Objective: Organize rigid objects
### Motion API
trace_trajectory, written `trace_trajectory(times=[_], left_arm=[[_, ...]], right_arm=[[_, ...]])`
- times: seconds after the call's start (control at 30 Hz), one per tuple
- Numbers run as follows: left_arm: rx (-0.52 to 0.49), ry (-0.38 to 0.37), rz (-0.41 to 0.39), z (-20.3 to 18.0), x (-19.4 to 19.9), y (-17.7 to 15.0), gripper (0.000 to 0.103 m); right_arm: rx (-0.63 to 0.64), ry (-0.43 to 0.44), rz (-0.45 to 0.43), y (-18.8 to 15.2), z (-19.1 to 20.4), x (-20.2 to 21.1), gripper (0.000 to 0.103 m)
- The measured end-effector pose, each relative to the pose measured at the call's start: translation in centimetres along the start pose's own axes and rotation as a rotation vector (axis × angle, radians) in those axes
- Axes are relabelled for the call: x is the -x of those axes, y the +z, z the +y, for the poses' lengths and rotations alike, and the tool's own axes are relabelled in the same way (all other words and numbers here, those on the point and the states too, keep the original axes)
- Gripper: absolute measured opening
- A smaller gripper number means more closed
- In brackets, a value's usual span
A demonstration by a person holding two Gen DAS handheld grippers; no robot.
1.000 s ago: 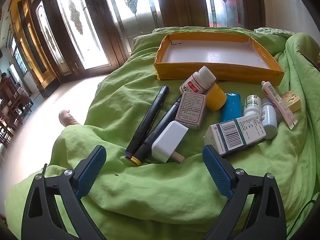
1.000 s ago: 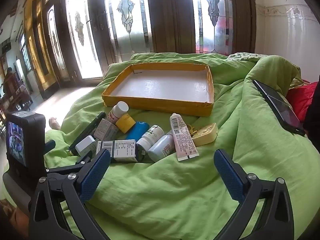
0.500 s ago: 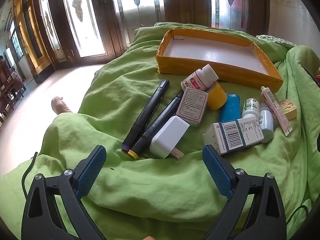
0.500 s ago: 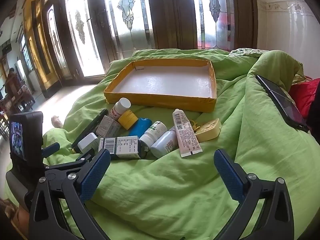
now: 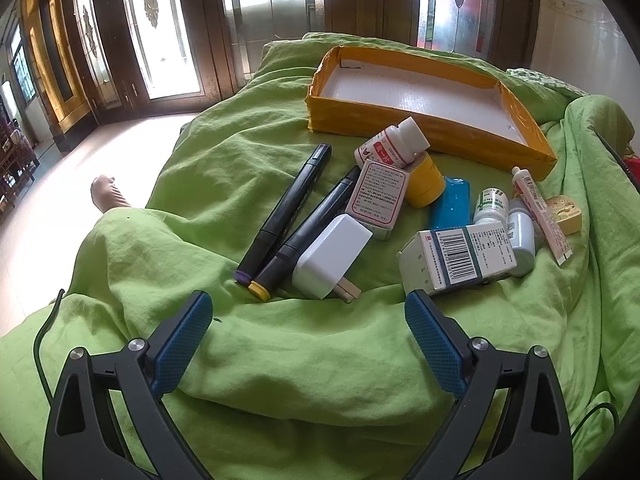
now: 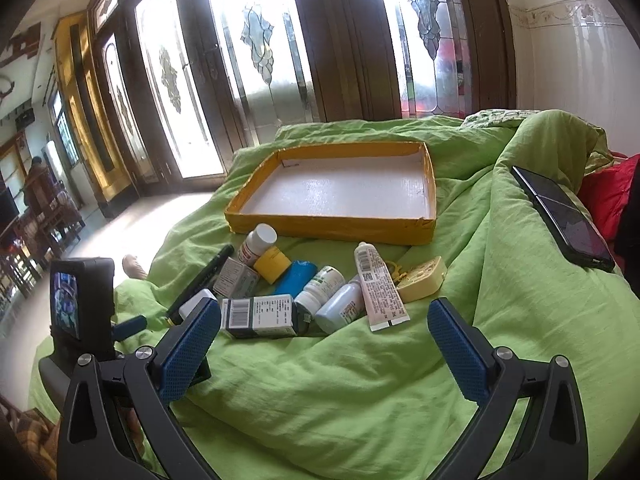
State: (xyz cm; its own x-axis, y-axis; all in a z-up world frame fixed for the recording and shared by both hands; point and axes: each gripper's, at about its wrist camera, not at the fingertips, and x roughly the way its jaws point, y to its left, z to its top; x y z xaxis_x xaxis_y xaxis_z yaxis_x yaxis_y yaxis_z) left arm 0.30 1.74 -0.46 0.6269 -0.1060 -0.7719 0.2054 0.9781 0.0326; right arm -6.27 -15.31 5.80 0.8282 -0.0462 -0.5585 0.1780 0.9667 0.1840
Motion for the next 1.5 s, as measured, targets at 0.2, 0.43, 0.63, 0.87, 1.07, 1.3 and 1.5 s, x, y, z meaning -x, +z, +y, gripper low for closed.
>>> trace_trajectory(times=[0.2,0.43,0.63,0.87,1.07,1.3,1.5], left_arm=[[-0.004,0.009,-0.019,0.2,0.4,-0.4,0.098],[-0.03,-0.017,-0.031,-0.1,0.7,-0.4,0.098],[-0.035,-0.007,-0.021,-0.1,0.5,-0.4,0.098],[-0.038,-0.012,-0.023,-0.2,0.5,-0.4,0.098],[-0.036,-0.016,-0.025,-0.2,0.6,-0.4,0.098],[-0.036,-0.016,-0.025,-0.2,0.6,-0.5,0.098],[-0.035,-0.036,-0.021,-0.4,0.7,-0.4,0.098]], right_arm=[[-0.026,-0.002,0.083,-0.4,-0.8,-1.3,0.102],[0.009,-0.022,0.067,-0.2,-0.5,-1.0,0.102],[0.029,-0.012,0.091,-0.5,-0.1,-1.4,0.102],[0.03,-0.015,0.102,-0.6,0.0,-1.6,0.102],[0.033,-0.018,0.105,-0.6,0.0,-1.6,0.102],[0.029,-0.016,0.111,-0.7,0.0,-1.6,0.102],[0.03,0.005,0.129,-0.2,-0.3,-1.7,0.102]])
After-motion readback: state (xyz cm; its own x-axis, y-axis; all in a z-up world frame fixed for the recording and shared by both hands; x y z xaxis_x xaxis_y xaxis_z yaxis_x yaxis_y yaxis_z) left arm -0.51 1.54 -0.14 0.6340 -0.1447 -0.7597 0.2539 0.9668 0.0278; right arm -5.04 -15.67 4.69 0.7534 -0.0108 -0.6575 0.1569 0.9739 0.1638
